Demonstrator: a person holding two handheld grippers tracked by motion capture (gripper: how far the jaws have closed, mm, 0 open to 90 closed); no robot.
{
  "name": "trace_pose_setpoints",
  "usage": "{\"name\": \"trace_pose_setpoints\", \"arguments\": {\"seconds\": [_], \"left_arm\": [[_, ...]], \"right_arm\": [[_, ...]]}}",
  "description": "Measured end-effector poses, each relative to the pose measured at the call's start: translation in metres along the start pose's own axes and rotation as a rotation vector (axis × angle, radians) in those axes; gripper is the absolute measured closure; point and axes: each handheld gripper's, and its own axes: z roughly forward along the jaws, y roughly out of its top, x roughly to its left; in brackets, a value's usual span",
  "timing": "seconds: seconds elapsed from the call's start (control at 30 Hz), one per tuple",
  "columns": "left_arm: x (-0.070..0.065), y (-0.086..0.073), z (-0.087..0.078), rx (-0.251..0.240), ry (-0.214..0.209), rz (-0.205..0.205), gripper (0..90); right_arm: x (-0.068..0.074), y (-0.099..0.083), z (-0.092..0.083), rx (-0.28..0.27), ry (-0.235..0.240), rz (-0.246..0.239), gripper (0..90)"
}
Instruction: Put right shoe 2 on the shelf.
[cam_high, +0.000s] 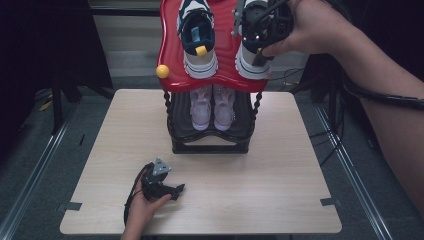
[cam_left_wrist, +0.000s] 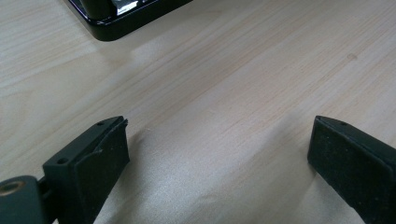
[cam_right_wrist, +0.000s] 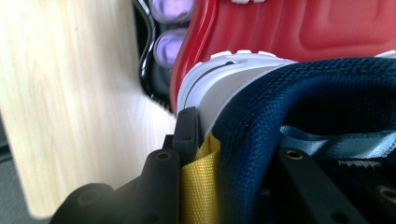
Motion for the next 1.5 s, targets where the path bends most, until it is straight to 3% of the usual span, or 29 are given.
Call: {"name": "trace_pose_setpoints", "arguments": {"seconds": [0.2, 0.73, 1.03, 1.5], "left_arm": [[0.0, 0.0, 0.0, 0.0, 0.0, 0.0, 4.7], [0.0, 0.0, 0.0, 0.001, 0.002, 0.006, 4.5], [0.0, 0.0, 0.0, 0.002, 0.002, 0.006, 4.4], [0.0, 0.0, 0.0, 0.003, 0.001, 0.005, 4.2]], "right_arm": [[-0.007, 0.012, 0.006, 0.004, -0.023, -0.015, 71.0], [-0.019, 0.034, 0.028, 0.004, -0.024, -0.07, 70.9], [-0.023, 0.038, 0.037, 0.017, -0.03, -0.093, 70.1], [-0.025, 0.033, 0.038, -0.023, -0.01, -0.1, 68.6]]}}
